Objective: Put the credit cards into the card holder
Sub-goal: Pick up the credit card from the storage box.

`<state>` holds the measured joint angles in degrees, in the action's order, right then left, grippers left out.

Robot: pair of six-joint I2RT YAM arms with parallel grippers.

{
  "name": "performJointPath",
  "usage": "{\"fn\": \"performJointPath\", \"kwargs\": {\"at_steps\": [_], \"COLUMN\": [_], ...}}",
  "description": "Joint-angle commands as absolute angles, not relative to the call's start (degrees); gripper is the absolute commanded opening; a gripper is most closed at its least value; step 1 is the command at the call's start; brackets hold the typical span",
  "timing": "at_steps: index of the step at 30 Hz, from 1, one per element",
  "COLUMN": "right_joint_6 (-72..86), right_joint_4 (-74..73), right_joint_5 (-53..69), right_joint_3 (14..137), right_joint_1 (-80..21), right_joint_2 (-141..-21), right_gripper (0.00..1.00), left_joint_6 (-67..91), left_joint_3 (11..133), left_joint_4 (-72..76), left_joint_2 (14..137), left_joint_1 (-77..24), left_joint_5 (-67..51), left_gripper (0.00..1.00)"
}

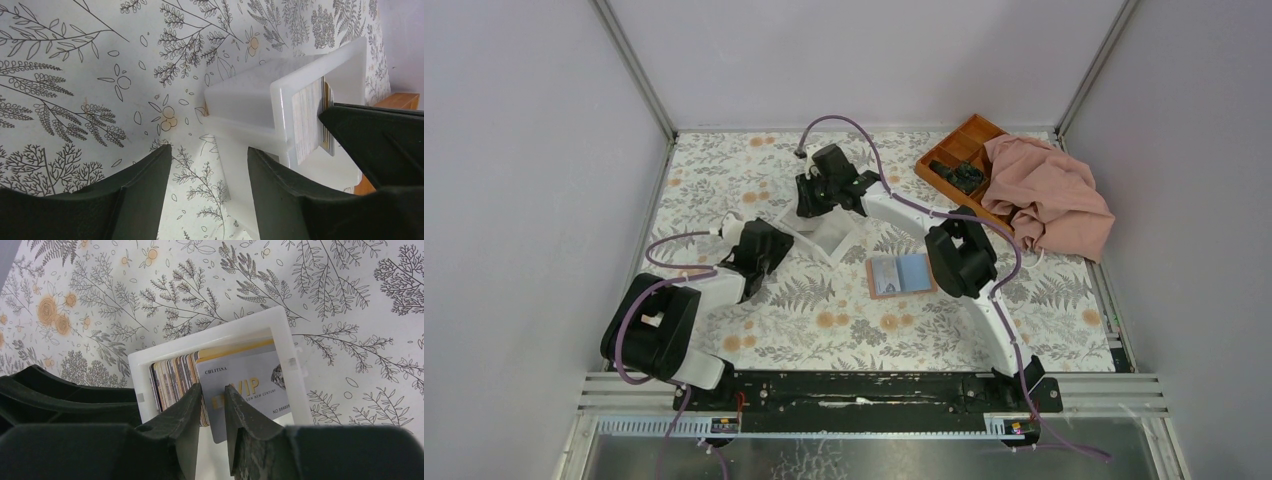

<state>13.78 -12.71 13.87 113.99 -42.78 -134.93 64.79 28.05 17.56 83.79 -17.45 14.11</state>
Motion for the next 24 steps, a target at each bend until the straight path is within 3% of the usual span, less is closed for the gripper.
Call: {"fn": "performJointPath", "kwargs": {"at_steps": [1, 15, 24], "right_joint_6": [14.18, 14.86, 14.60], "right_joint_4": [-14.58, -14.36, -15.11], "right_joint_5": [13.53, 12.93, 11.29], "right_joint_3": [113.40, 112.40, 112.48], "right_joint_1": [-44.27, -45.09, -45.13], "right_joint_2": [-129.88, -128.02, -127.65], "right_gripper": [0.29, 0.30, 0.17], "left_joint_6": [63.51, 62.15, 61.96], "left_joint_3": [29.57, 30.15, 30.23], "left_joint_4": [19.50, 18.31, 17.94], "left_joint_2": [84.19, 83.97, 83.83], "left_joint_1": [-16.83, -16.46, -16.30], "left_joint_5": [13.51, 13.32, 13.17], "left_gripper": [0.64, 0.61, 0.61]}}
